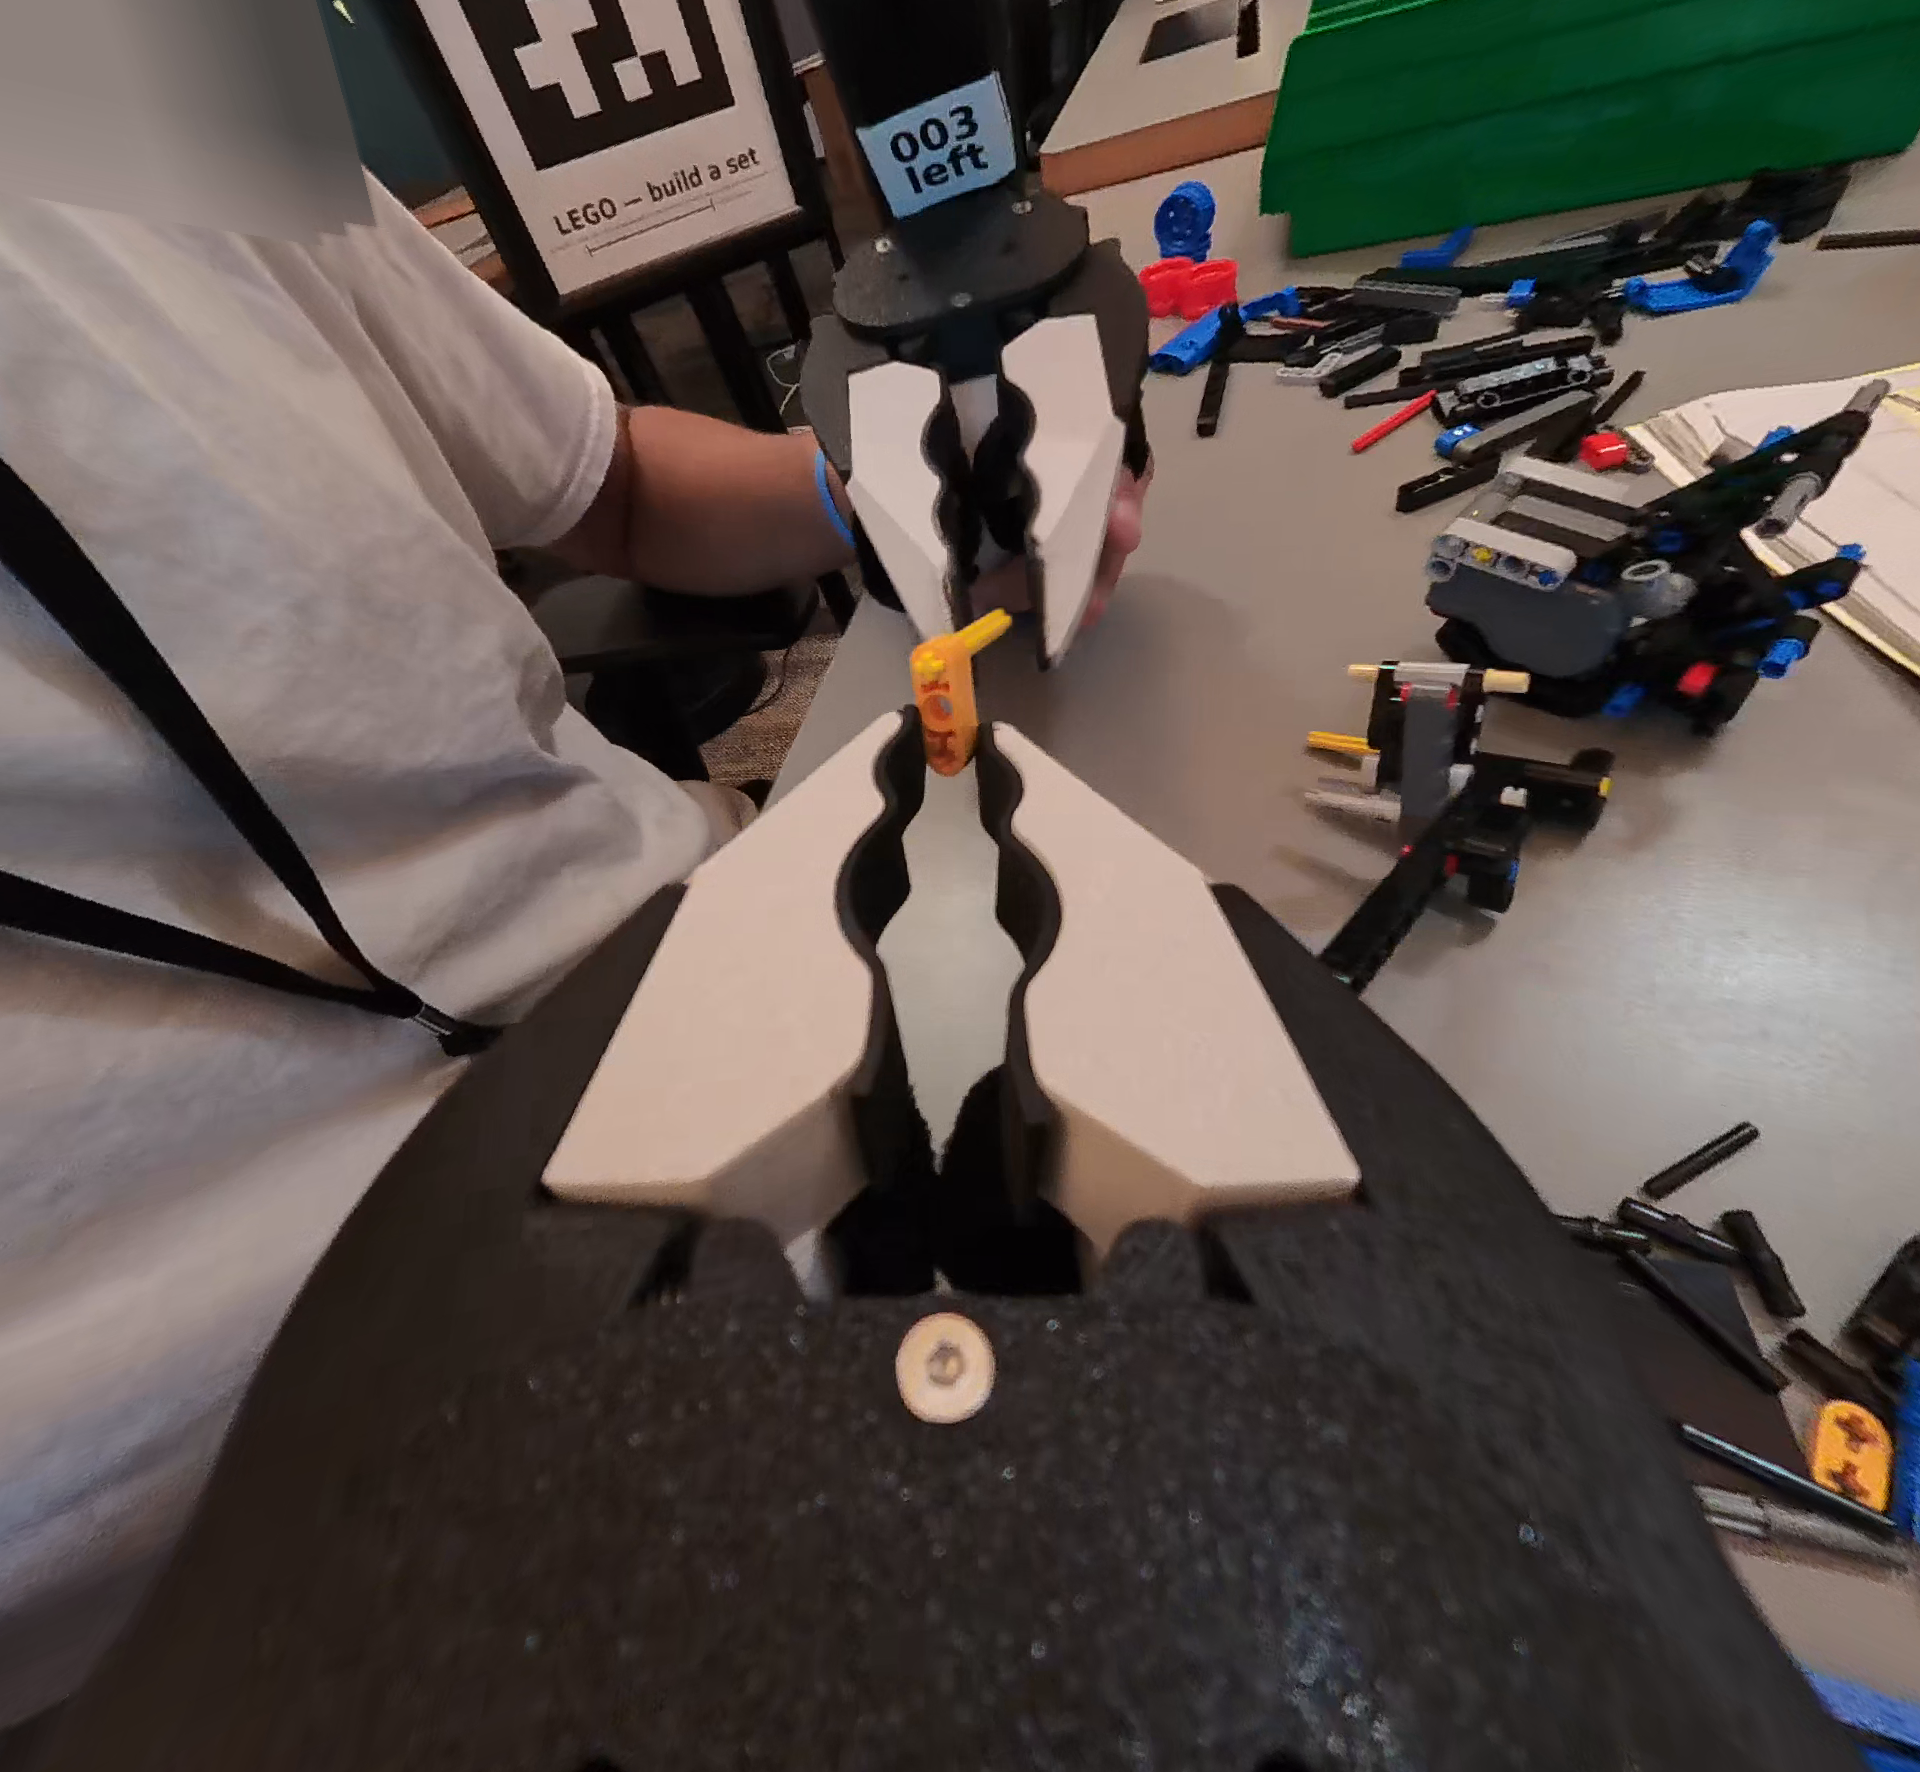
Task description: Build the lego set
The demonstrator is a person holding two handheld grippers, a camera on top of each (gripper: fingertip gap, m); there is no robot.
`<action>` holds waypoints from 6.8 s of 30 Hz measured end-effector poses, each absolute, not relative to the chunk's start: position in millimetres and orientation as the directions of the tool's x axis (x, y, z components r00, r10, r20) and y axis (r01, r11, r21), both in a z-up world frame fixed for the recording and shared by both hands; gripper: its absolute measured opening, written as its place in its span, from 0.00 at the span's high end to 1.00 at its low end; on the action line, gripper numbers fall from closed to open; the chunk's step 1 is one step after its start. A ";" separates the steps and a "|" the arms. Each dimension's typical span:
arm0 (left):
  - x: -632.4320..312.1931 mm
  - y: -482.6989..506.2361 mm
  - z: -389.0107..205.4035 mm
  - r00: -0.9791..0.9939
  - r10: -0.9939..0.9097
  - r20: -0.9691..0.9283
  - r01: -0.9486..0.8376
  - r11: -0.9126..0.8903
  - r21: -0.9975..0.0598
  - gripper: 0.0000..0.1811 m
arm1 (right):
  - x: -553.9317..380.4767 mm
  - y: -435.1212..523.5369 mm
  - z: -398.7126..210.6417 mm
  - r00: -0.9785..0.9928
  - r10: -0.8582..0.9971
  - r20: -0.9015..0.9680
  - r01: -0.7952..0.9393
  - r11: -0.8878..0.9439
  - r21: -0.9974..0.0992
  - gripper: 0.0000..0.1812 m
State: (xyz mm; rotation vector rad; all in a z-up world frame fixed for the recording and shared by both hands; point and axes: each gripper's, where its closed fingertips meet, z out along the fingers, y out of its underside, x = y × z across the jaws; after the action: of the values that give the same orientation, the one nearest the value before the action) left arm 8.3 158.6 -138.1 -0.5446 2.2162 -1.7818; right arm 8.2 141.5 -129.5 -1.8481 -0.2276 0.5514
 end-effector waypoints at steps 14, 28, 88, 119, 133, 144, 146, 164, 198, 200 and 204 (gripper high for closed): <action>3.7 152.0 -136.4 -0.912 -0.411 -0.001 -0.089 0.200 -0.976 0.98 | 1.4 141.1 -142.9 0.839 0.441 -0.317 -0.132 -0.401 -0.907 0.95; 6.9 153.0 -138.7 -0.900 -0.433 -0.049 -0.061 0.236 -0.970 0.98 | 13.3 144.8 -143.8 0.880 0.389 -0.273 -0.115 -0.384 -0.916 0.96; 77.8 226.6 -190.9 -0.624 -0.779 0.067 -0.455 0.293 -0.841 0.89 | 104.0 148.2 -134.8 0.852 0.056 -0.520 -0.488 -0.275 -0.829 0.96; 108.2 184.1 -153.2 -0.636 -0.468 -0.614 0.135 0.716 -0.685 0.97 | 114.9 147.2 -133.1 0.750 0.055 -0.660 -0.635 -0.219 -0.740 0.96; 100.2 188.7 -145.2 -0.624 -0.516 -0.587 0.148 0.659 -0.737 0.97 | 119.0 141.2 -122.5 0.799 0.039 -0.600 -0.583 -0.189 -0.790 0.96; 96.5 186.8 -150.9 -0.648 -0.503 -0.572 0.145 0.656 -0.741 0.97 | 117.1 144.4 -131.6 0.784 0.038 -0.620 -0.600 -0.213 -0.771 0.96; 96.4 186.2 -152.7 -0.655 -0.501 -0.566 0.141 0.654 -0.743 0.97 | 116.7 144.3 -131.3 0.784 0.040 -0.620 -0.599 -0.214 -0.771 0.96; 97.6 187.0 -153.3 -0.684 -0.528 -0.503 0.102 0.614 -0.783 0.97 | 115.9 144.5 -134.6 0.782 0.036 -0.623 -0.600 -0.228 -0.767 0.96; 101.1 188.6 -155.6 -0.738 -0.562 -0.374 0.026 0.530 -0.848 0.97 | 111.2 154.7 -142.6 0.729 0.053 -0.683 -0.659 -0.216 -0.720 0.96; 100.8 187.9 -156.5 -0.742 -0.561 -0.367 0.022 0.527 -0.849 0.97 | 109.5 156.0 -143.5 0.720 0.059 -0.692 -0.666 -0.222 -0.712 0.96; 101.0 187.4 -157.5 -0.741 -0.559 -0.371 0.023 0.532 -0.846 0.97 | 109.3 155.8 -144.5 0.728 0.048 -0.684 -0.659 -0.228 -0.717 0.96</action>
State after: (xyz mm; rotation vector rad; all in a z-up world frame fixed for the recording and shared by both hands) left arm 101.0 187.4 -157.5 -0.4327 2.1418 -1.1957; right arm 109.3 155.8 -144.5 -1.6862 0.4923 0.7054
